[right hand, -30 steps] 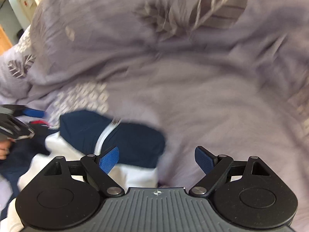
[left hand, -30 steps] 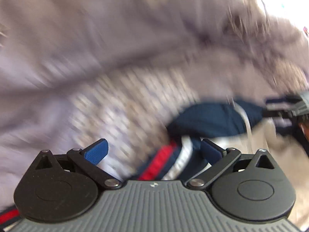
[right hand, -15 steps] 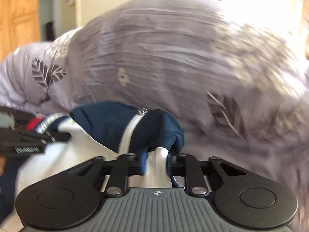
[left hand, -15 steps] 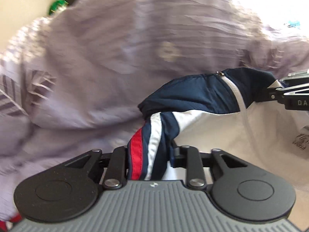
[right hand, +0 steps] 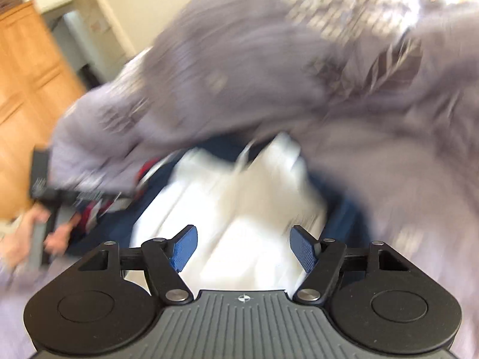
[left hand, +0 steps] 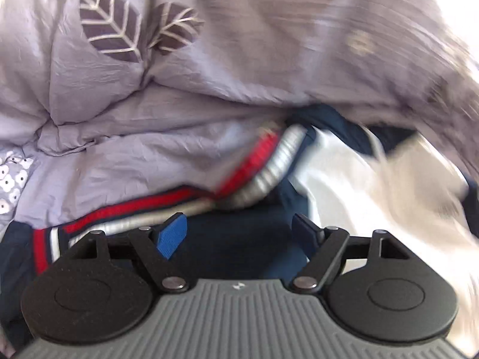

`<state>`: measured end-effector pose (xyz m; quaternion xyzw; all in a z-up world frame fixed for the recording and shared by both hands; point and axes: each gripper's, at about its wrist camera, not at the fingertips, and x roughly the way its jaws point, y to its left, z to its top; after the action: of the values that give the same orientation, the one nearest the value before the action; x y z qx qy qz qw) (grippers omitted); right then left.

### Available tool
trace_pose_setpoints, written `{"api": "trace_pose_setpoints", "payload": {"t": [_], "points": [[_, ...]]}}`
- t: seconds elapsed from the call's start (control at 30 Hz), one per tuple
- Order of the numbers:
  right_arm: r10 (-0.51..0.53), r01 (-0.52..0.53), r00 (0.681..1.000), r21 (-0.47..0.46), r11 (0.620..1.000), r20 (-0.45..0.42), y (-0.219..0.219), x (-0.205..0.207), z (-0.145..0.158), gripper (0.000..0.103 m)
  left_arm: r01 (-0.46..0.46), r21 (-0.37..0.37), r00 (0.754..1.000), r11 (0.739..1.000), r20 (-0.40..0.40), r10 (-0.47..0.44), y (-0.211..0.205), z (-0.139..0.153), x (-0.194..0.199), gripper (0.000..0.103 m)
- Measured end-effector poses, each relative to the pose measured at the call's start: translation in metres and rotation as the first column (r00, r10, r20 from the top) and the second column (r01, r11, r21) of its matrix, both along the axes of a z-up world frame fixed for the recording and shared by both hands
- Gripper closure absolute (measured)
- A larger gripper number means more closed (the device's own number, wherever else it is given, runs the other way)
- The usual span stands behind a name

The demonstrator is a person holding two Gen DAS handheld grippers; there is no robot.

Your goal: Fold clothes

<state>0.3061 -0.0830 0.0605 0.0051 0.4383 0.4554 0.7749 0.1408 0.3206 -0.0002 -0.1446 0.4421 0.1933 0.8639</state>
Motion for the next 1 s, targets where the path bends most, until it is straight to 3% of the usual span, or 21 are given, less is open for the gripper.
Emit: {"api": "trace_pose_setpoints", "payload": {"t": [0.13, 0.23, 0.37, 0.47, 0.67, 0.73, 0.83, 0.93, 1.0], "points": [[0.125, -0.131, 0.99, -0.116, 0.985, -0.06, 0.008, -0.065, -0.021, 0.04, 0.129, 0.014, 0.991, 0.992, -0.044, -0.128, -0.05, 0.006, -0.034, 0.02], [0.186, -0.195, 0.98, -0.148, 0.97, -0.073, 0.018, -0.106, -0.027, 0.04, 0.18, 0.052, 0.982, 0.982, -0.071, -0.177, -0.084, 0.004, -0.057, 0.019], [0.159, -0.157, 0.987, -0.126, 0.98, 0.007, 0.01, -0.141, 0.005, 0.04, 0.237, 0.127, 0.97, 0.963, -0.08, -0.228, -0.121, 0.014, -0.103, 0.015], [0.12, -0.103, 0.988, -0.166, 0.981, 0.098, -0.016, -0.164, 0.033, 0.04, 0.315, 0.193, 0.948, 0.929, -0.106, -0.299, -0.147, 0.024, -0.147, 0.012], [0.24, -0.121, 0.933, -0.393, 0.912, 0.27, -0.072, -0.231, 0.055, 0.029, 0.482, 0.321, 0.876, 0.815, -0.149, -0.46, -0.196, 0.031, -0.212, 0.009], [0.311, -0.175, 0.919, -0.456, 0.873, 0.243, -0.073, -0.249, 0.05, 0.029, 0.533, 0.376, 0.843, 0.758, -0.158, -0.514, -0.217, 0.027, -0.22, 0.008], [0.351, -0.211, 0.911, -0.486, 0.848, 0.218, -0.062, -0.262, 0.042, 0.022, 0.598, 0.473, 0.786, 0.646, -0.189, -0.589, -0.252, 0.019, -0.225, 0.007], [0.365, -0.182, 0.899, -0.552, 0.814, 0.243, -0.044, -0.263, 0.024, 0.022, 0.67, 0.455, 0.72, 0.587, -0.205, -0.663, -0.273, 0.013, -0.223, 0.007], [0.351, -0.162, 0.905, -0.565, 0.809, 0.243, -0.038, -0.258, 0.015, 0.033, 0.706, 0.424, 0.688, 0.567, -0.22, -0.691, -0.283, 0.005, -0.218, 0.007]]}}
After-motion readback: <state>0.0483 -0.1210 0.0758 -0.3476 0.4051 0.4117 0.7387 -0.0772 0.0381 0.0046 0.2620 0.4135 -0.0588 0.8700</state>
